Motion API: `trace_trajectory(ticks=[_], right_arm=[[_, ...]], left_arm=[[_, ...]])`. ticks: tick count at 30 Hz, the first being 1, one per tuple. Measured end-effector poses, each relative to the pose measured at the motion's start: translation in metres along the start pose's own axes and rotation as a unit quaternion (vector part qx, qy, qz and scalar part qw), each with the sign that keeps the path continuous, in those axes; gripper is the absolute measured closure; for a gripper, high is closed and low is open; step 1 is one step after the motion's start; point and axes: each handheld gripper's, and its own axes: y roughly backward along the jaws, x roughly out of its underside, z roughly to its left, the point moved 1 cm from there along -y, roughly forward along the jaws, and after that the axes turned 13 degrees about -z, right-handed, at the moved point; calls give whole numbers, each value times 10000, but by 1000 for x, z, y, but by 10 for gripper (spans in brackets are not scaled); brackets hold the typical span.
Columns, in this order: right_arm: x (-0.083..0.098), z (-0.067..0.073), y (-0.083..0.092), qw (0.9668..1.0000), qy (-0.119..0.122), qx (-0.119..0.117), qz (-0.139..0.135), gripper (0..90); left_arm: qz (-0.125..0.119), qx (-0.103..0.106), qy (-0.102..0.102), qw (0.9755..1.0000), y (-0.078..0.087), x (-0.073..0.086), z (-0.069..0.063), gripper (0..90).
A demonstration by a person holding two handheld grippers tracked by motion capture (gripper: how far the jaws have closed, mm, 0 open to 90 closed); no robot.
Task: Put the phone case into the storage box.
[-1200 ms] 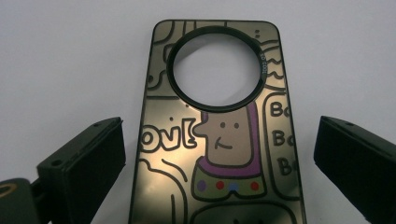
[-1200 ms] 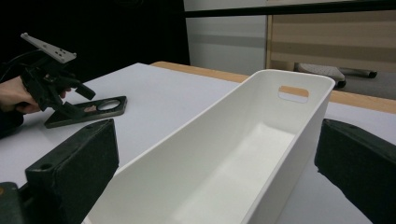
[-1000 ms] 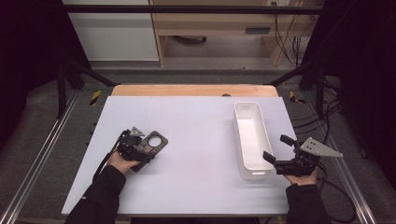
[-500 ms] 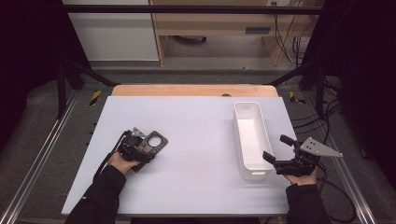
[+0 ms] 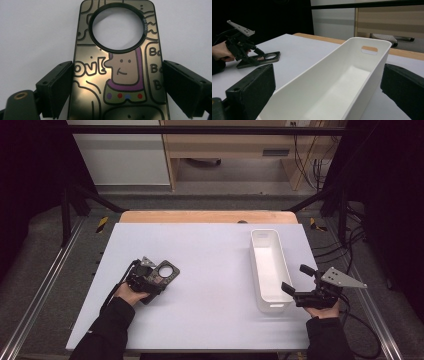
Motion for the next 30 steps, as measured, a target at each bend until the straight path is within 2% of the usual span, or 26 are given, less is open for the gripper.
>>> trace_trajectory(ticks=[5, 10, 25, 30], right_arm=[[0, 0, 0, 10000, 2, -12, -2, 1], [0, 0, 0, 10000, 0, -13, -2, 2], [-1, 0, 0, 10000, -2, -47, 9, 2], [-1, 1, 0, 10000, -9, -63, 14, 1]], left_arm=[[0, 46, 27, 10000, 1, 0, 1, 117], [-5, 32, -38, 10000, 3, -2, -1, 117], [-331, 141, -10, 9994, 20, -10, -6, 117], [-415, 230, -91, 9988, 26, -15, -11, 117]])
